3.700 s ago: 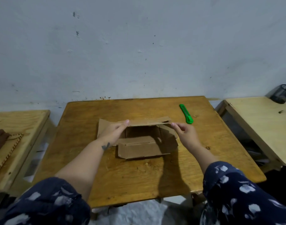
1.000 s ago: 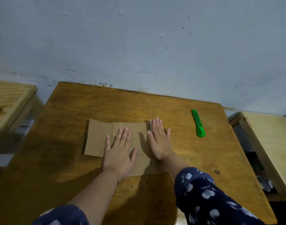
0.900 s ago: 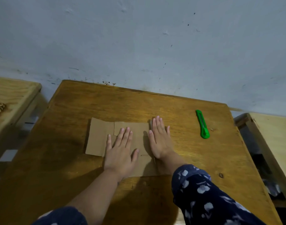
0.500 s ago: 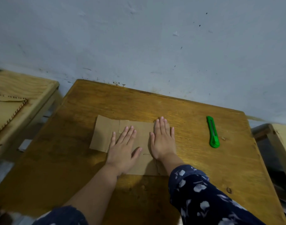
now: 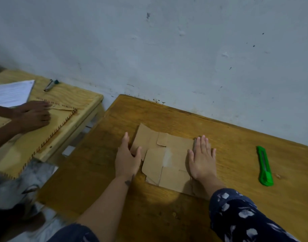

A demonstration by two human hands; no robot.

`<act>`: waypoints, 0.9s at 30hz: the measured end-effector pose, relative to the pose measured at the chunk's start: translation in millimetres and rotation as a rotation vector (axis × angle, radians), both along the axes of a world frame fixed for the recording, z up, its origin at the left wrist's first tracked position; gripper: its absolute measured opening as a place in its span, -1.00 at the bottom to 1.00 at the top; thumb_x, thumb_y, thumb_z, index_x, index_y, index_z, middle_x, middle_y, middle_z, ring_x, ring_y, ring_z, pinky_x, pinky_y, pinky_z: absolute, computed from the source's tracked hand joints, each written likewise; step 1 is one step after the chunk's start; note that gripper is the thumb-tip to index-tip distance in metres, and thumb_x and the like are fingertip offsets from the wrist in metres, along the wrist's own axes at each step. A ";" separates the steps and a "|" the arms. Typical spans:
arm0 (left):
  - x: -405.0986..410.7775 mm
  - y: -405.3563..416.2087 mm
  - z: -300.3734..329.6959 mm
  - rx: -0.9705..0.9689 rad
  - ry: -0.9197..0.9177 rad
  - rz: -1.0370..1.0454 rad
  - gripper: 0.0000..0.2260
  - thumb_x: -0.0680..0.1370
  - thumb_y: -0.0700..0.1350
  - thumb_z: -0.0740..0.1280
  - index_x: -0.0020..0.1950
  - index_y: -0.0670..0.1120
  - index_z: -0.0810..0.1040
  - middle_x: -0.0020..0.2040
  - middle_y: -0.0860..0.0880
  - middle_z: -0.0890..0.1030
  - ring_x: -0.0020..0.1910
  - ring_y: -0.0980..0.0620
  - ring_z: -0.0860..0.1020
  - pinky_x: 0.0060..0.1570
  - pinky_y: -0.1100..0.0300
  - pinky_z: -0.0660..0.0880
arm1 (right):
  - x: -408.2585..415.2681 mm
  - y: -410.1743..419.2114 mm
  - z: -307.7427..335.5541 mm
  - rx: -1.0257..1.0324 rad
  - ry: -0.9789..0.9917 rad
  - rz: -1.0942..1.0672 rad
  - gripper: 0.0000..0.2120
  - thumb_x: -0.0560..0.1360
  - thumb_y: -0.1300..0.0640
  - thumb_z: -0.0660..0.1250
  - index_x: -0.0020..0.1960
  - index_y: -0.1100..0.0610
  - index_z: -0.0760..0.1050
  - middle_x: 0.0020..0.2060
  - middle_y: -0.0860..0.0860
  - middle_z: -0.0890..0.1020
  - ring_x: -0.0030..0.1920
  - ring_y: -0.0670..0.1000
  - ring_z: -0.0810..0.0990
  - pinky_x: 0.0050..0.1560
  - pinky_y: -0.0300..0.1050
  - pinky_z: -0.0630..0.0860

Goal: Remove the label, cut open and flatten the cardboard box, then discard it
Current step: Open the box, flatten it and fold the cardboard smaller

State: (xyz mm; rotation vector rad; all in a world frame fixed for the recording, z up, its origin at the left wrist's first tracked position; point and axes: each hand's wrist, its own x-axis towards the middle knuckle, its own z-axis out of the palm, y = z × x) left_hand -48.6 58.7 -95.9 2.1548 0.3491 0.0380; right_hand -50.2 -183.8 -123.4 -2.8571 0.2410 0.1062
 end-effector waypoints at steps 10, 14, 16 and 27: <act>-6.7 -10.7 5.9 -0.192 0.015 -0.081 -0.52 0.61 -0.07 0.25 0.52 0.06 0.23 0.37 -0.02 0.49 0.33 0.00 0.46 0.32 0.11 0.40 | -5.1 -10.2 13.6 0.432 -0.074 -0.076 -0.45 0.65 0.00 -0.03 0.55 0.05 -0.18 0.54 -0.06 -0.18 0.52 -0.09 -0.25 0.50 0.07 -0.29; -13.5 -14.6 0.4 -0.293 0.053 -0.094 -0.64 0.61 0.02 0.22 0.41 0.04 0.41 0.31 -0.03 0.55 0.24 0.04 0.52 0.24 0.02 0.50 | -14.1 -17.1 23.3 0.666 -0.130 -0.143 -0.49 0.66 0.08 -0.03 0.56 0.04 -0.12 0.55 -0.08 -0.09 0.53 -0.12 -0.15 0.51 0.00 -0.28; -17.4 -18.4 2.2 -0.356 0.039 -0.105 -0.65 0.61 0.05 0.20 0.40 0.07 0.43 0.32 0.00 0.54 0.26 0.05 0.50 0.26 -0.01 0.48 | -15.9 -18.9 25.6 0.726 -0.143 -0.161 -0.50 0.66 0.07 -0.03 0.56 0.03 -0.09 0.55 -0.07 -0.05 0.54 -0.10 -0.11 0.54 0.06 -0.18; -22.3 -49.9 20.2 -0.367 -0.022 -0.073 -0.65 0.56 0.14 0.20 -0.20 -0.10 0.54 -0.42 0.05 0.45 -0.49 0.21 0.37 -0.49 0.40 0.29 | -19.1 -18.1 30.4 0.758 -0.150 -0.181 -0.51 0.66 0.05 -0.02 0.55 -0.04 -0.06 0.55 -0.09 -0.02 0.53 -0.11 -0.06 0.54 0.04 -0.09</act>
